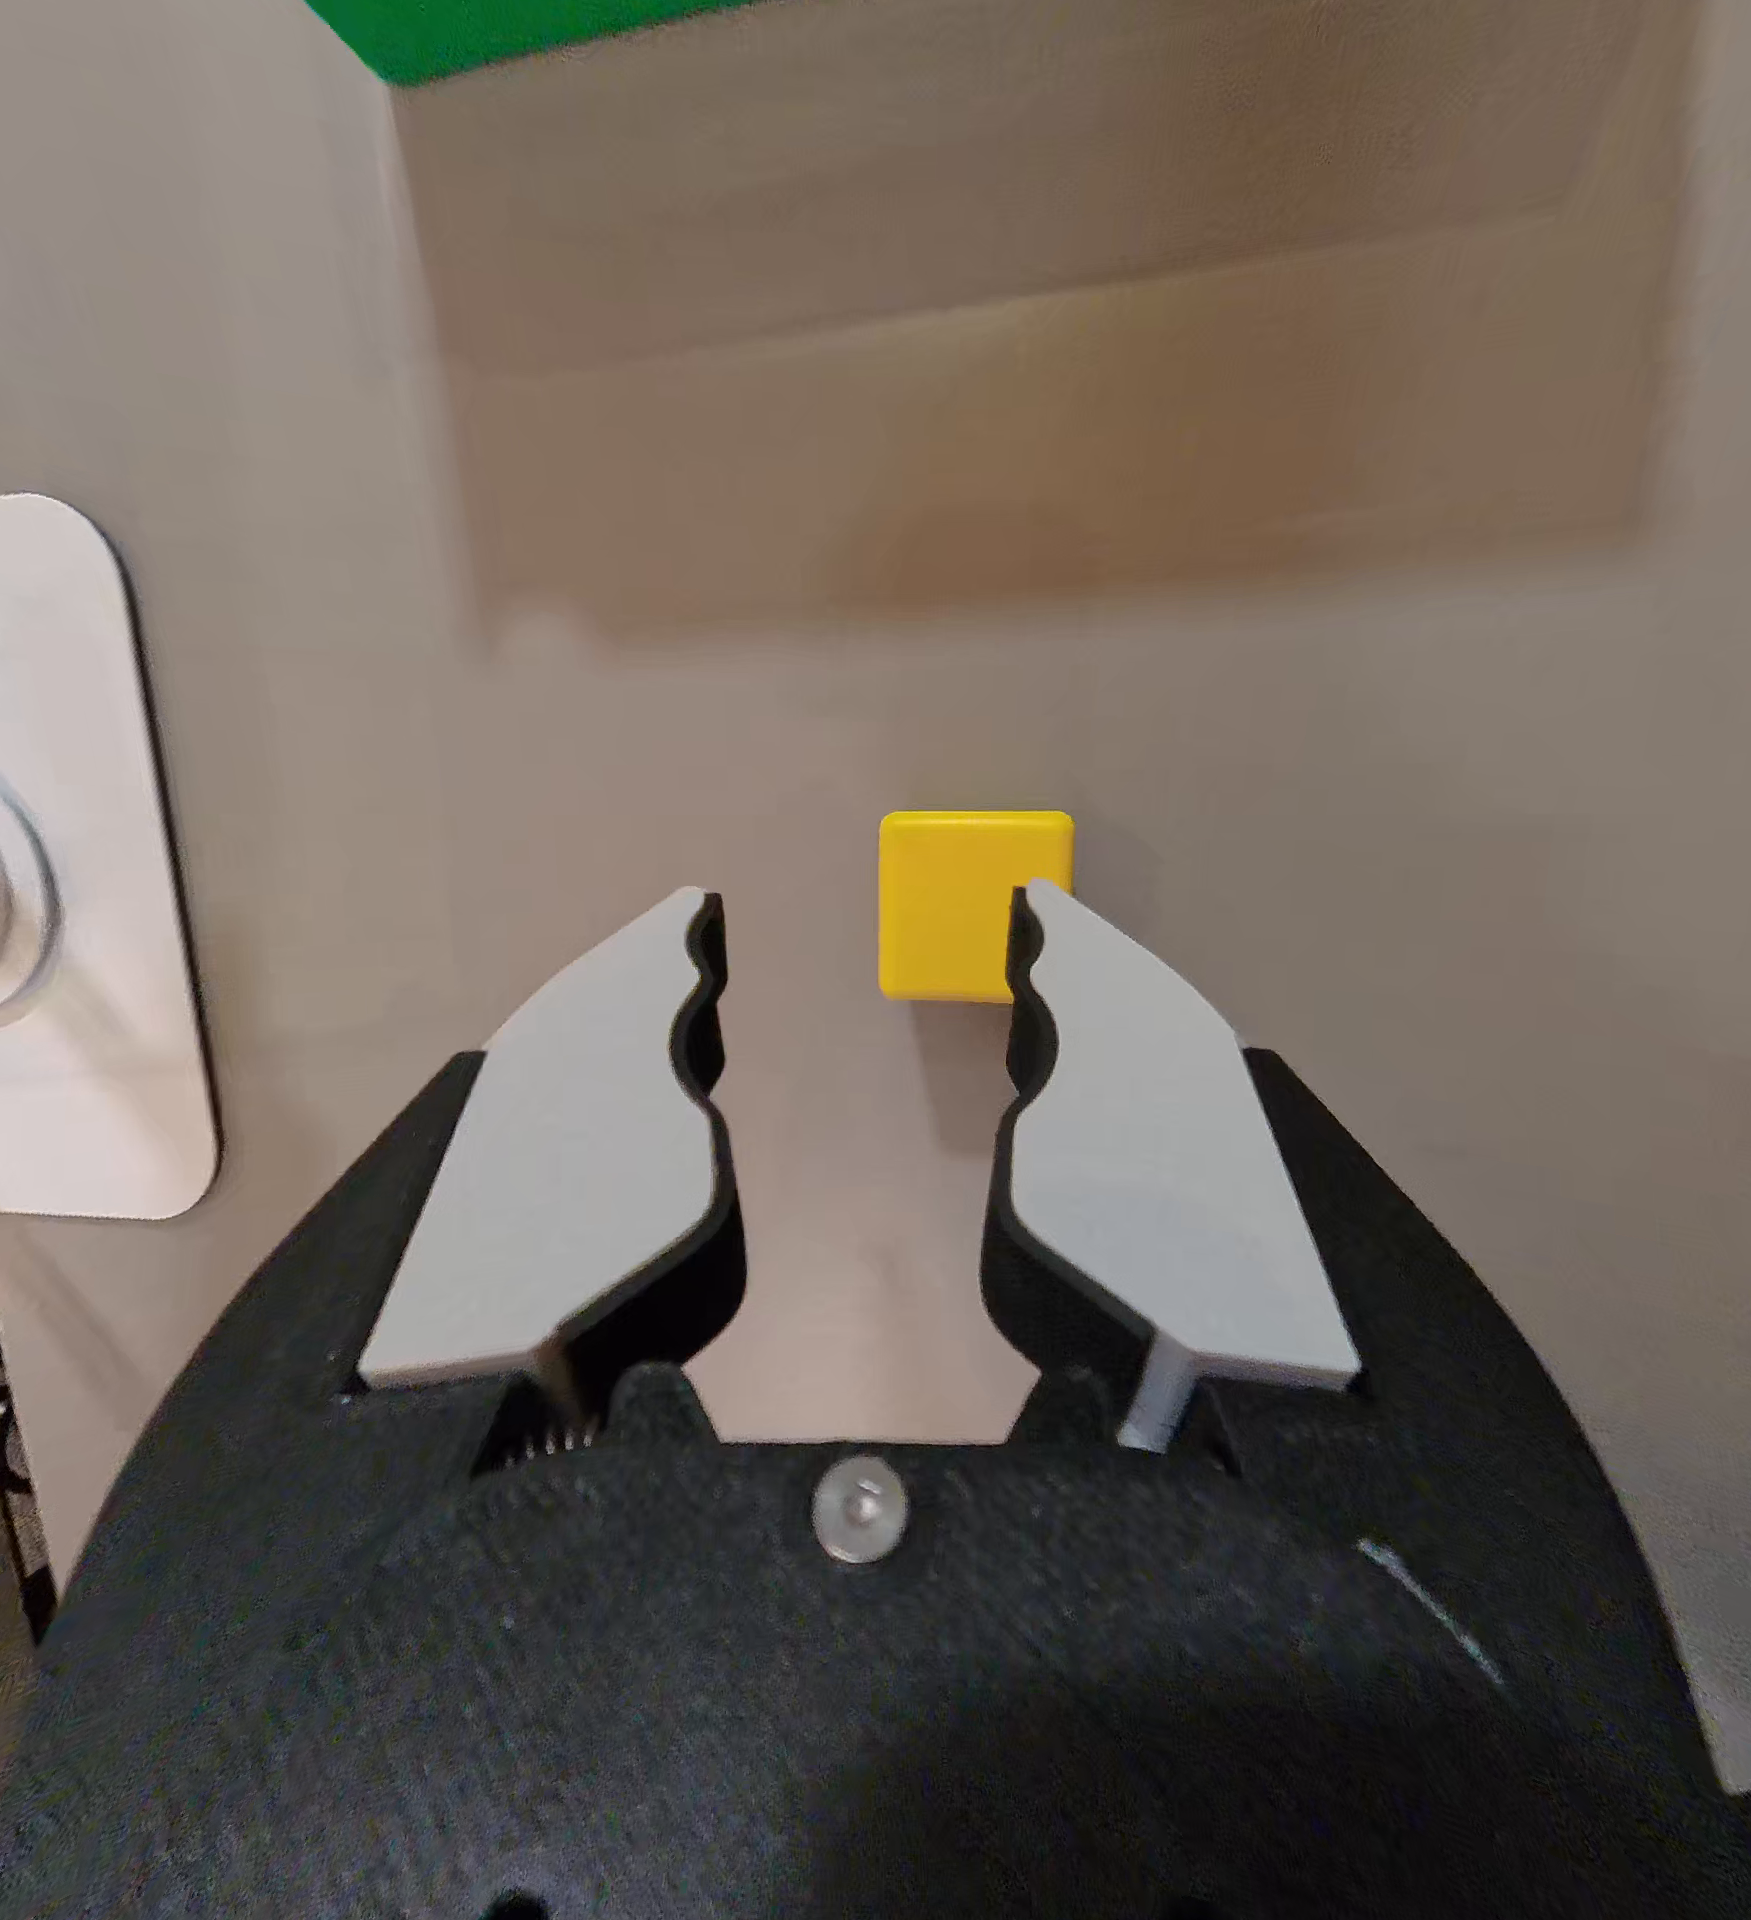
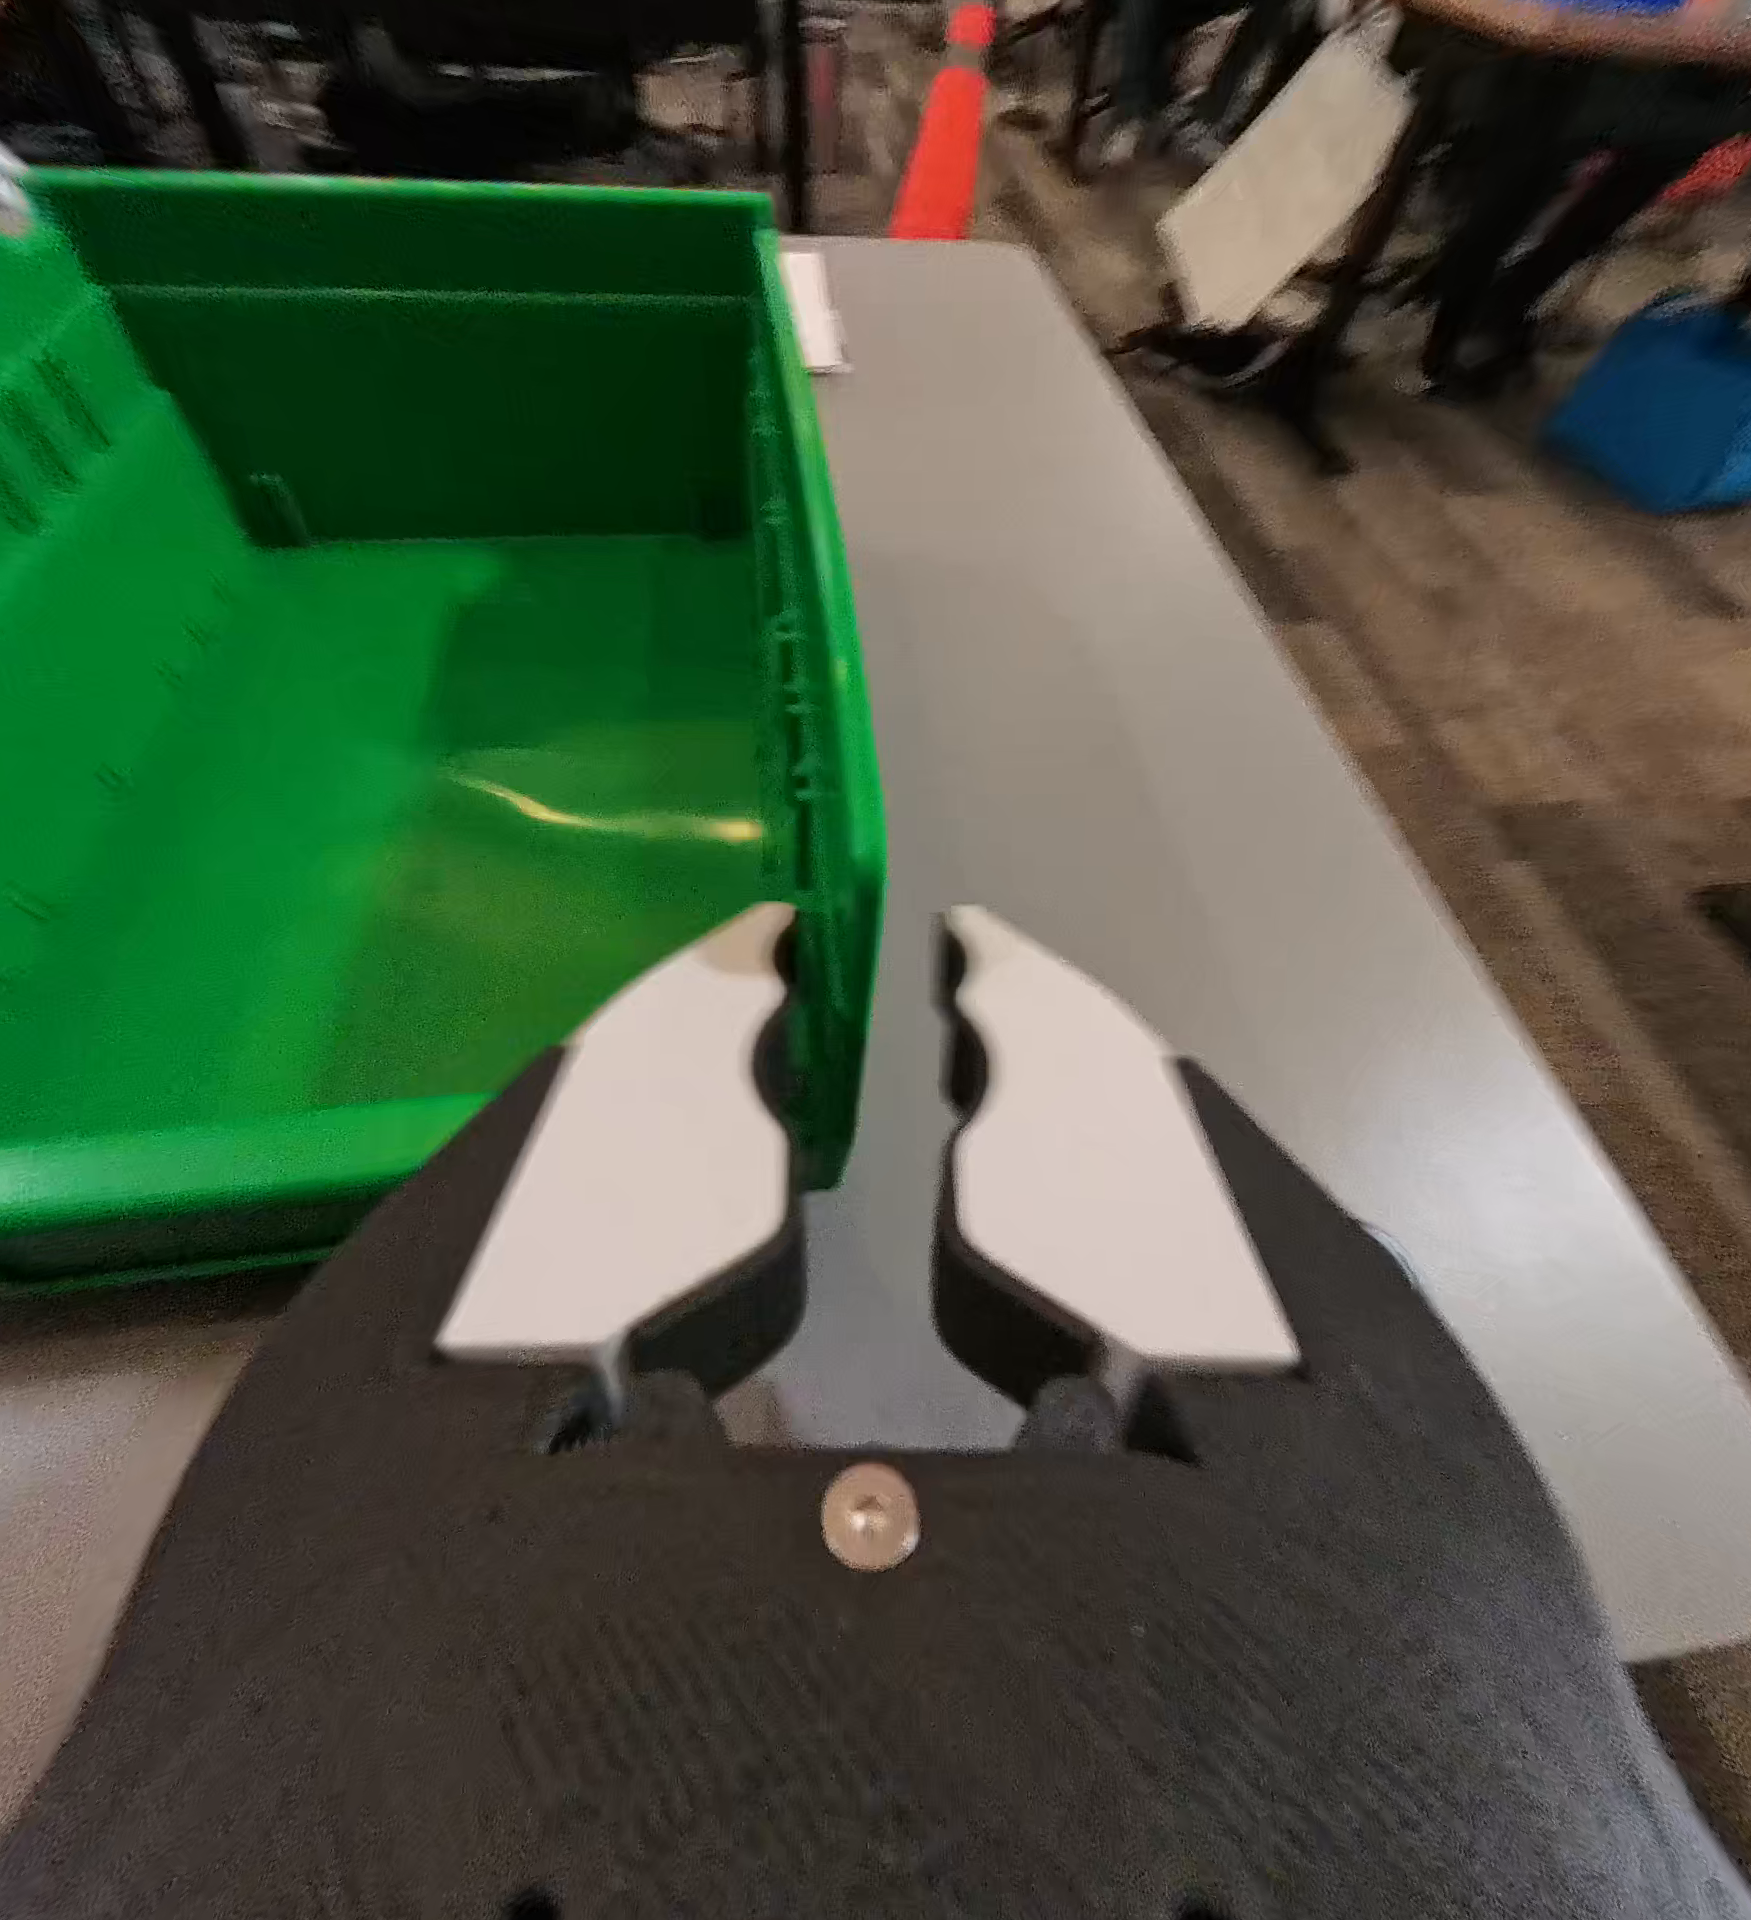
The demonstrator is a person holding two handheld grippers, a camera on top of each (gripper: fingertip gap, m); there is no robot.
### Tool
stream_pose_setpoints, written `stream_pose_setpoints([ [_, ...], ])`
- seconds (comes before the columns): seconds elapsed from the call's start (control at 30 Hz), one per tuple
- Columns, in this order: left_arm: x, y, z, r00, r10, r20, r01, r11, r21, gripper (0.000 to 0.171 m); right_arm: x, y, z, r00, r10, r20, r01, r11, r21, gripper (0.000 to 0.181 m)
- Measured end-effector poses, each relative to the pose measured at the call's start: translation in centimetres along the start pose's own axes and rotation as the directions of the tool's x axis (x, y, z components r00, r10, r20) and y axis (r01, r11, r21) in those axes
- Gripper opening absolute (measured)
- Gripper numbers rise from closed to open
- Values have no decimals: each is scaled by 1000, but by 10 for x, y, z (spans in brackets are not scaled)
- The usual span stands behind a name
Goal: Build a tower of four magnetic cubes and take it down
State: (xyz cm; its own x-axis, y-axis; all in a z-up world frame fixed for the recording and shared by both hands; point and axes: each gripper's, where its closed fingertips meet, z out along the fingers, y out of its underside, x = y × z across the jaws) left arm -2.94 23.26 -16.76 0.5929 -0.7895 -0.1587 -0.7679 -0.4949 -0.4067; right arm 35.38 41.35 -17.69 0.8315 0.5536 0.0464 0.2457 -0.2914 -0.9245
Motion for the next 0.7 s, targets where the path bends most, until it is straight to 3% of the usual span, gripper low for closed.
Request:
stream_pose_setpoints([
  [0.07,-2,0,-1,1000,0,10,0,1000,4,53,1,0,3,998,-63,-26,64,998,19,10],
  [0.13,-3,1,-2,1000,-2,15,2,1000,2,53,2,-3,4,1000,-9,-8,9,1000,17,7],
  [0.23,-4,3,-2,1000,0,23,0,1000,-5,53,9,-3,5,997,81,-4,-81,997,13,7],
  [0.33,-6,3,-3,999,14,43,-14,1000,-7,52,20,-4,5,997,33,-68,-31,999,23,7],
  [0.7,-6,1,-4,998,21,57,-20,1000,-15,51,18,-2,6,999,7,33,-7,1000,5,3],
])
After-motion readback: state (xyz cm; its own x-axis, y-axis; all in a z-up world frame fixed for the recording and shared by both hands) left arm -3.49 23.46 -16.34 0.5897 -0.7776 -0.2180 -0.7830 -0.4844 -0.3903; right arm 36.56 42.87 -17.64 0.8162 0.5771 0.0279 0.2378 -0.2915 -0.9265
